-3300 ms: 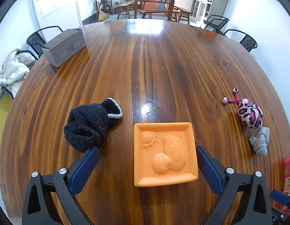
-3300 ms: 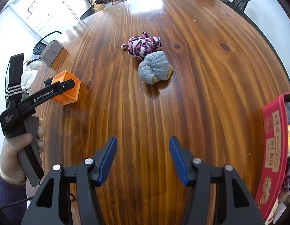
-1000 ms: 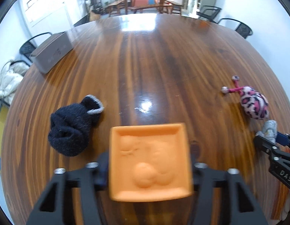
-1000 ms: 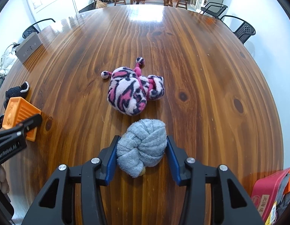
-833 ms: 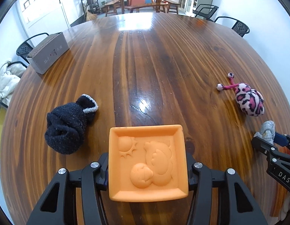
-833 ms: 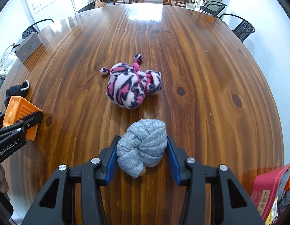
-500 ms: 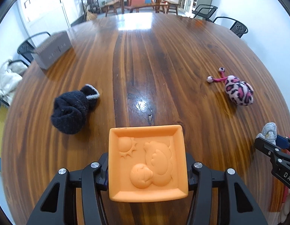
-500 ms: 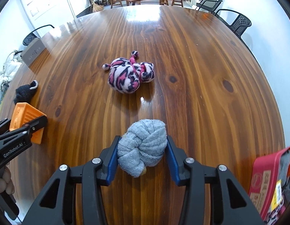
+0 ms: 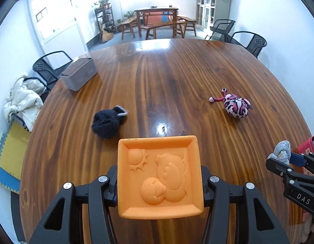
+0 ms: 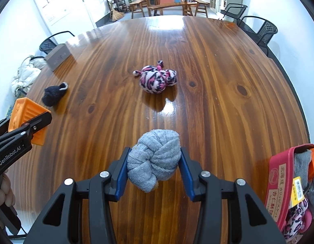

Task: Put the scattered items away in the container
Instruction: 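Carry the orange tray and grey knotted sock with both tools over the box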

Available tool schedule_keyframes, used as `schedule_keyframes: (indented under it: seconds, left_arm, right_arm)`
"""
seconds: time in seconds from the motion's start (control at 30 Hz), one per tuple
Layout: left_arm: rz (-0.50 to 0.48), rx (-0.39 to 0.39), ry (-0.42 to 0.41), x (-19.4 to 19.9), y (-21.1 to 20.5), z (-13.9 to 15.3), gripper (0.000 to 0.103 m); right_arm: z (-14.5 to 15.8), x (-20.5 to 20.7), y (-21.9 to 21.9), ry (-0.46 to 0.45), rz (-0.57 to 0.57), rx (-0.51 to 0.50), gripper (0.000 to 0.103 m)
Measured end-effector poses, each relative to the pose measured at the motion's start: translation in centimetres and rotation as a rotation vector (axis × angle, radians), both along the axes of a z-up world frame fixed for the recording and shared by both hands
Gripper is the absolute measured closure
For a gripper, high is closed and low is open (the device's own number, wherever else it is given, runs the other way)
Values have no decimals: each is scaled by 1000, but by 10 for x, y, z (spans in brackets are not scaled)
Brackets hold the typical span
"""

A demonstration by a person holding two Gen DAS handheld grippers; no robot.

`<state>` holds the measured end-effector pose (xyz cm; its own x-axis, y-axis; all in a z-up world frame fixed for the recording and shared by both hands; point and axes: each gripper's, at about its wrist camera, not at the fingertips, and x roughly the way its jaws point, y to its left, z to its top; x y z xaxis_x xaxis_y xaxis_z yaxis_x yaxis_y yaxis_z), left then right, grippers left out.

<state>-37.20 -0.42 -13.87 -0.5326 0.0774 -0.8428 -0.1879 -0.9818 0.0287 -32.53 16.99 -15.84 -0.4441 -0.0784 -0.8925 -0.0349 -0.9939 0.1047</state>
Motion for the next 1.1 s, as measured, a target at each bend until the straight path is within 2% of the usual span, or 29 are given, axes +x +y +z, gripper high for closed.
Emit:
schedule_keyframes:
  seconds: [0.33, 0.67, 0.9, 1.1]
  left_arm:
    - [156, -10, 32, 70, -54, 33, 48]
    - [283, -5, 109, 113, -81, 66, 48]
    - [332, 6, 164, 139, -79, 89, 48]
    - [326, 22, 215, 153, -56, 108, 48]
  right_arm:
    - [19, 18, -18, 31, 112, -14, 53]
    - [39, 40, -28, 69, 196, -37, 53]
    - [58, 55, -29, 114, 247, -41, 53]
    - [74, 70, -12, 150, 258, -43, 53]
